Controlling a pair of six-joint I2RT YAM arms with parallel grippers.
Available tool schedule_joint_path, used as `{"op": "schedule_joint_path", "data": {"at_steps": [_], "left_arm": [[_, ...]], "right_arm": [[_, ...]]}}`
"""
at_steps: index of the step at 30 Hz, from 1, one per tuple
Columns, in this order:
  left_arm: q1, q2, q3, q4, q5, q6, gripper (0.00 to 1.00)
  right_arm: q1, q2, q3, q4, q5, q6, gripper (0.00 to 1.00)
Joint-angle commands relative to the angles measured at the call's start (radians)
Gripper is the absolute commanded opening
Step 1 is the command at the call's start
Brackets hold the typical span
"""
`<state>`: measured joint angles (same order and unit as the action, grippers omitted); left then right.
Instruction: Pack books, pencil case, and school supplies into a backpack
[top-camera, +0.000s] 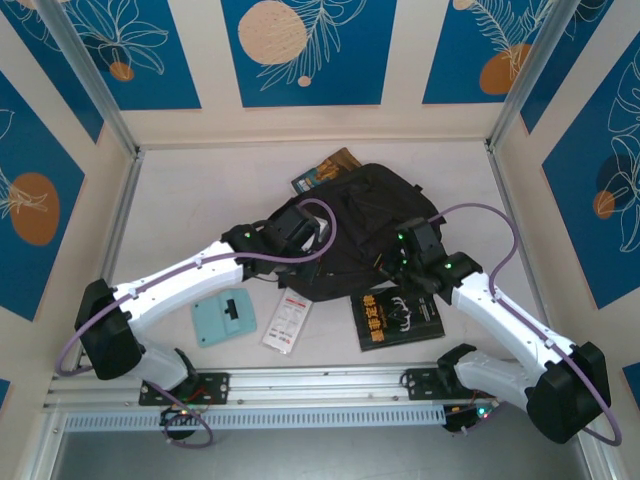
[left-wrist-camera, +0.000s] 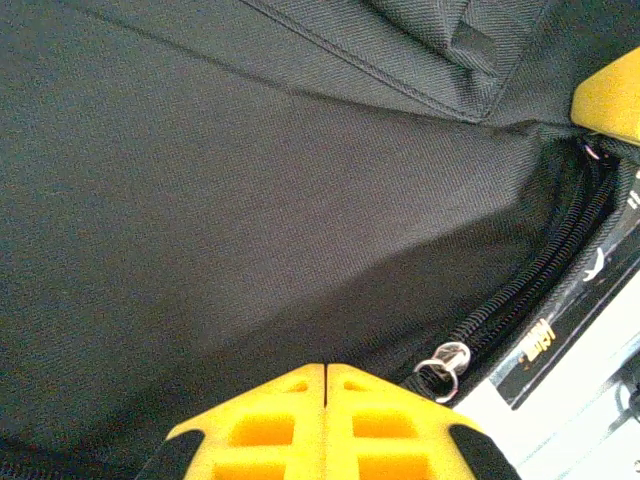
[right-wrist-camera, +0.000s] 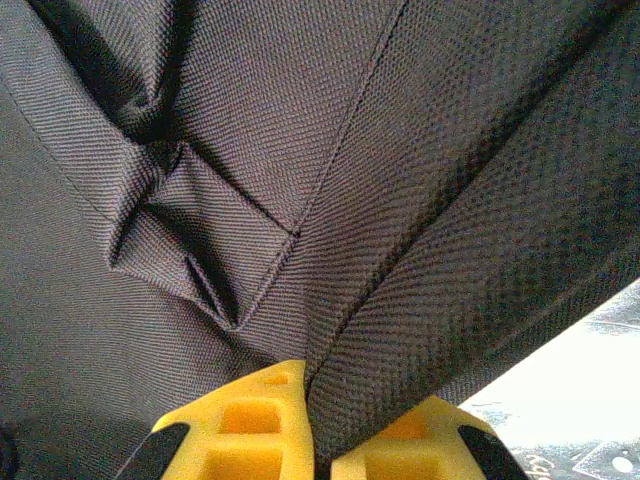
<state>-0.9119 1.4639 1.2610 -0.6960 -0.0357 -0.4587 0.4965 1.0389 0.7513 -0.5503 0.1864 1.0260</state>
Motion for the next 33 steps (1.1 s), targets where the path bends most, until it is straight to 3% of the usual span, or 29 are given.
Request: {"op": "schedule_joint_path", "data": {"at_steps": [1, 8, 19, 20, 22, 24, 27, 33], "left_arm": [[0.011, -0.023, -0.014, -0.07, -0.118, 0.049, 0.0], [0.022, -0.047, -0.023, -0.121, -0.234, 0.074, 0.0], [0.03, -0.026, 0.019, -0.081, -0.179, 0.098, 0.0], [0.028, -0.022, 0.027, -0.068, -0.146, 0.098, 0.0], [0.021, -0.001, 0.053, -0.047, -0.086, 0.093, 0.0], [0.006, 0.032, 0.1, -0.045, -0.047, 0.092, 0.0], [-0.02, 0.069, 0.174, -0.039, -0.002, 0.095, 0.0], [-0.072, 0.112, 0.289, -0.052, 0.061, 0.089, 0.0]], "right_arm": [[-0.03, 0.008, 0.012, -0.066, 0.114, -0.064, 0.0], [-0.092, 0.02, 0.008, -0.069, 0.105, -0.102, 0.0], [-0.217, 0.087, 0.073, -0.087, 0.091, -0.173, 0.0], [-0.231, 0.092, 0.082, -0.093, 0.087, -0.173, 0.05], [-0.242, 0.093, 0.105, -0.108, 0.066, -0.172, 0.36], [-0.24, 0.081, 0.136, -0.139, 0.033, -0.154, 0.57], [-0.22, 0.037, 0.188, -0.229, 0.018, -0.096, 0.67], [-0.199, -0.073, 0.228, -0.393, -0.036, 0.088, 0.66]]}}
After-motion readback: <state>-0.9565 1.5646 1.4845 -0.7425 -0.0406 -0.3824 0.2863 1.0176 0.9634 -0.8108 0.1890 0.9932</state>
